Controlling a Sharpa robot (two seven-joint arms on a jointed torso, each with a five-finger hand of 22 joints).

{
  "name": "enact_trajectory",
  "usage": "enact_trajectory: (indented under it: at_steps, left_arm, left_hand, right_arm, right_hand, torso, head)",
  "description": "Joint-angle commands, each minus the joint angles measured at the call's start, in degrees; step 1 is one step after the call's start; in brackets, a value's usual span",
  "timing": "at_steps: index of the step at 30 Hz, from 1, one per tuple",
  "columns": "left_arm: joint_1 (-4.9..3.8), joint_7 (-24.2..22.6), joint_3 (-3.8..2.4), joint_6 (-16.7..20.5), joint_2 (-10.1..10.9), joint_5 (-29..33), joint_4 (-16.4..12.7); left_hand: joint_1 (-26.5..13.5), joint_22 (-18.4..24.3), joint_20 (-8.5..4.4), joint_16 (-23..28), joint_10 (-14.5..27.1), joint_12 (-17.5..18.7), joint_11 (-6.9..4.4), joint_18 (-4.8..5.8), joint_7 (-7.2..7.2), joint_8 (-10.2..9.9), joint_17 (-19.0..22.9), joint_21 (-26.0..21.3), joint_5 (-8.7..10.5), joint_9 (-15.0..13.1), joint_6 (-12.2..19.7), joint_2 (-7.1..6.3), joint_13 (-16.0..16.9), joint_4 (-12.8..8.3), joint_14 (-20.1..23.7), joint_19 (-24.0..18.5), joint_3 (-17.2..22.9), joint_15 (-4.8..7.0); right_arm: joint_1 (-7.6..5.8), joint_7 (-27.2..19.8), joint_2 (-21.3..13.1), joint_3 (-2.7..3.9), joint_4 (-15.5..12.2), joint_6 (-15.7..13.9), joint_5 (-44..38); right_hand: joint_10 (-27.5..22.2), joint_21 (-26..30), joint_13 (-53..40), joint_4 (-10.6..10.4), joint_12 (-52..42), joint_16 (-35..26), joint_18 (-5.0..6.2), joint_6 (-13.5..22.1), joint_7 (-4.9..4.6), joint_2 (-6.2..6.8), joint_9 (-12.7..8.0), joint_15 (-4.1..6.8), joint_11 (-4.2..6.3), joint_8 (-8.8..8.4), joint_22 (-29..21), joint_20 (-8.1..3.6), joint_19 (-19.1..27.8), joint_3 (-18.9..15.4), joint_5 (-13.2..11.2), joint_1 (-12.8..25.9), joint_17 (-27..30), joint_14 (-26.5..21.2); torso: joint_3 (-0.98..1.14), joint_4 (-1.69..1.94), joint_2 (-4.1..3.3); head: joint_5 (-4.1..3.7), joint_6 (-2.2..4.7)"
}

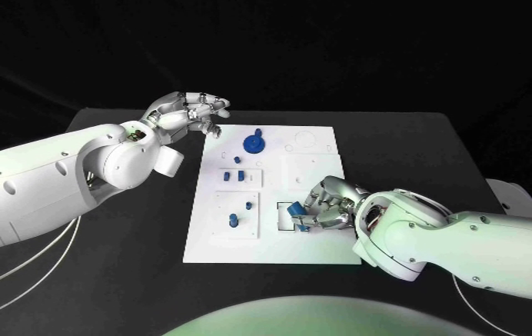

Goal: Assemble the parts on the task board

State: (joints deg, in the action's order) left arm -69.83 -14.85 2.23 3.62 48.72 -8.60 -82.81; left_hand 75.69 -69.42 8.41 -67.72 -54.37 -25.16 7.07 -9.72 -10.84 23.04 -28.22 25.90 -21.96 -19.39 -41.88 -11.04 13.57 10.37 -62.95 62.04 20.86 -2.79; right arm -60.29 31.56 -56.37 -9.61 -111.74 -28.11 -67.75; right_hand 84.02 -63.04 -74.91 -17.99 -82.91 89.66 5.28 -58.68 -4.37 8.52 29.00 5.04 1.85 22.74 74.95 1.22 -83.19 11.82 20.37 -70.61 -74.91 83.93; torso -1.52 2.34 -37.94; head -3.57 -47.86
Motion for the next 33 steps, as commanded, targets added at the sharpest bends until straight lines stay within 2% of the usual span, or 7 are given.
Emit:
enact_trajectory:
  at_steps: [1,5,8,16,21,28,33]
  left_arm:
    - [-0.02,-0.91,-0.04,-1.39,-0.04,-0.02,-0.11]
    - [-0.02,-0.96,-0.04,-1.36,0.08,0.07,-0.12]
    - [-0.02,-0.94,-0.04,-1.35,0.13,0.11,-0.12]
    - [-0.03,-0.91,-0.04,-1.35,0.16,0.13,-0.11]
    - [-0.03,-0.86,-0.04,-1.35,0.13,0.14,-0.11]
    - [-0.03,-0.79,-0.04,-1.08,0.13,0.19,-0.12]
    - [-0.03,-0.69,-0.04,-1.05,0.13,0.21,-0.14]
  left_hand:
    - [-0.54,0.07,0.25,-0.27,0.41,-0.26,-0.16,-0.60,-0.05,0.22,0.06,-0.33,-0.24,0.01,0.54,-0.02,-0.07,0.14,0.49,0.17,-0.37,0.04]
    - [-0.63,0.08,0.26,-0.28,0.43,-0.29,-0.16,-0.60,-0.05,0.25,0.06,-0.33,-0.29,0.01,0.57,-0.02,-0.06,0.21,0.49,0.17,-0.44,0.04]
    - [-0.63,0.08,0.26,-0.28,0.43,-0.29,-0.16,-0.60,-0.05,0.25,0.06,-0.33,-0.29,0.01,0.57,-0.02,-0.06,0.21,0.49,0.17,-0.44,0.04]
    - [-0.63,0.08,0.26,-0.28,0.43,-0.29,-0.16,-0.60,-0.05,0.25,0.06,-0.33,-0.29,0.01,0.57,-0.02,-0.06,0.21,0.49,0.17,-0.44,0.04]
    - [-0.70,0.10,0.27,-0.30,0.46,-0.34,-0.16,-0.60,-0.04,0.29,0.07,-0.34,-0.35,0.02,0.59,0.02,-0.06,0.28,0.49,0.17,-0.49,0.04]
    - [-0.70,0.10,0.27,-0.32,0.48,-0.37,-0.17,-0.61,-0.04,0.31,0.07,-0.34,-0.39,0.03,0.64,0.07,-0.05,0.31,0.49,0.17,-0.51,0.05]
    - [-0.70,0.11,0.27,-0.32,0.49,-0.38,-0.17,-0.61,-0.04,0.30,0.07,-0.34,-0.40,0.03,0.68,0.09,-0.05,0.32,0.49,0.17,-0.51,0.05]
  right_arm:
    - [0.00,0.38,0.65,0.07,0.23,0.33,0.27]
    - [-0.01,0.45,1.24,0.10,0.43,0.68,0.06]
    - [-0.02,0.48,1.59,0.12,0.48,0.91,-0.29]
    - [-0.09,0.63,2.34,0.14,1.13,2.89,-1.34]
    - [-0.24,0.77,2.80,0.14,1.98,4.08,-1.49]
    - [-0.47,0.91,3.43,0.14,3.26,4.28,-1.71]
    - [-0.53,0.88,4.17,0.14,3.82,4.42,-1.82]
  right_hand:
    - [2.29,0.28,-7.64,1.25,0.30,0.20,-0.26,-2.60,2.27,0.54,1.33,0.36,0.20,-0.14,6.10,-0.34,0.05,1.49,0.07,1.38,-14.58,5.96]
    - [2.37,0.23,-7.77,1.24,0.27,0.26,-0.27,-2.85,2.23,0.87,1.46,0.31,0.14,-0.32,6.21,-0.29,-0.02,1.40,-1.04,3.53,-14.81,6.01]
    - [2.47,0.21,-7.92,1.24,0.23,0.34,-0.27,-3.34,2.31,1.48,1.72,0.33,0.19,-0.36,6.32,-0.28,-0.11,0.53,-4.86,5.09,-15.07,6.06]
    - [2.47,0.49,-7.90,1.16,0.42,0.34,-0.23,-3.77,2.39,1.36,2.04,0.39,0.26,-0.49,6.37,-0.32,-0.10,-1.56,-7.32,6.59,-15.08,6.07]
    - [2.35,1.22,-7.72,1.12,0.79,0.26,-0.13,-3.83,2.41,0.71,2.38,0.39,0.26,-0.72,6.28,-0.32,0.05,-4.44,-10.43,7.11,-14.82,6.01]
    - [2.25,1.78,-7.60,1.07,1.06,0.21,-0.05,-3.76,2.34,0.10,2.67,0.35,0.20,-0.91,6.21,-0.28,0.14,-7.13,-11.26,7.97,-14.64,5.97]
    - [2.14,2.33,-7.55,1.05,1.37,0.16,0.00,-3.56,2.25,-0.38,3.26,0.26,0.11,-1.10,6.22,-0.20,0.19,-13.52,-9.68,8.53,-14.49,5.94]
  torso:
    - [0.01,0.07,-0.03]
    - [0.02,-0.08,0.00]
    - [0.06,-0.11,0.02]
    - [0.07,-0.15,0.04]
    - [0.05,-0.12,0.02]
    - [0.03,-0.11,0.02]
    - [0.06,-0.09,0.03]
  head:
    - [0.14,-0.01]
    - [0.42,-0.18]
    - [0.48,-0.24]
    - [0.54,-0.27]
    - [0.47,-0.37]
    - [0.48,-0.33]
    - [0.52,-0.26]
